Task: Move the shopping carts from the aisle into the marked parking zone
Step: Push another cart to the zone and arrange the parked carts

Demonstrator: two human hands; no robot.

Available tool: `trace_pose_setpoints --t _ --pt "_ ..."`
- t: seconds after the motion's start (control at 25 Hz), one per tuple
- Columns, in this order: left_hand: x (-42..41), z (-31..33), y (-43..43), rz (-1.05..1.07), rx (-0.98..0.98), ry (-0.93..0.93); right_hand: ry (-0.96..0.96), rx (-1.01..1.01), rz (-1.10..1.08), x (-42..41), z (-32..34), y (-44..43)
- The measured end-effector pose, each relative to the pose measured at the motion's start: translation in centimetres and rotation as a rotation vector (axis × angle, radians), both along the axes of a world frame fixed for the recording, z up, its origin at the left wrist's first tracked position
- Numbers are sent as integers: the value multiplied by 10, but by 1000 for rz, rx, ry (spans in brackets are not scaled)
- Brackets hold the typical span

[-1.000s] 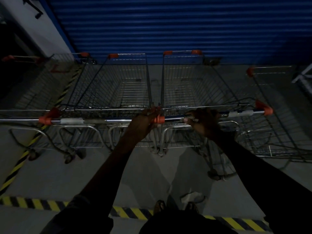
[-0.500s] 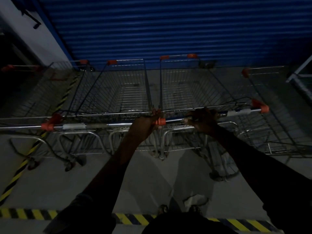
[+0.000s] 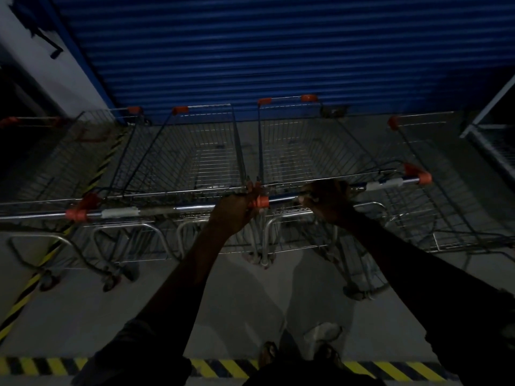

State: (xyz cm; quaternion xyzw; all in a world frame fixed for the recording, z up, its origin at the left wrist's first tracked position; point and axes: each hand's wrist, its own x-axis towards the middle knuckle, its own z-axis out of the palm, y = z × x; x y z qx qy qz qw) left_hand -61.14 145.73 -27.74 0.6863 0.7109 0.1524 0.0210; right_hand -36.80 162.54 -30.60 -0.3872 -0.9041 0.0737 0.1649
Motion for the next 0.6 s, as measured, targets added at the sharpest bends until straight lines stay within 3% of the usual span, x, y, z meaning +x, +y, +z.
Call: trace_pose_setpoints --t 0.16,0.24,0.4,0.6 --pt "13 -7 2 80 32 69 -26 -12 -14 18 6 -18" --pt "39 -3 9 109 106 132 48 -13 -25 37 8 -19" --pt "128 10 32 -48 211 145 160 8 5 82 26 -22" --pt "238 9 64 -11 167 60 4 4 33 165 34 -2"
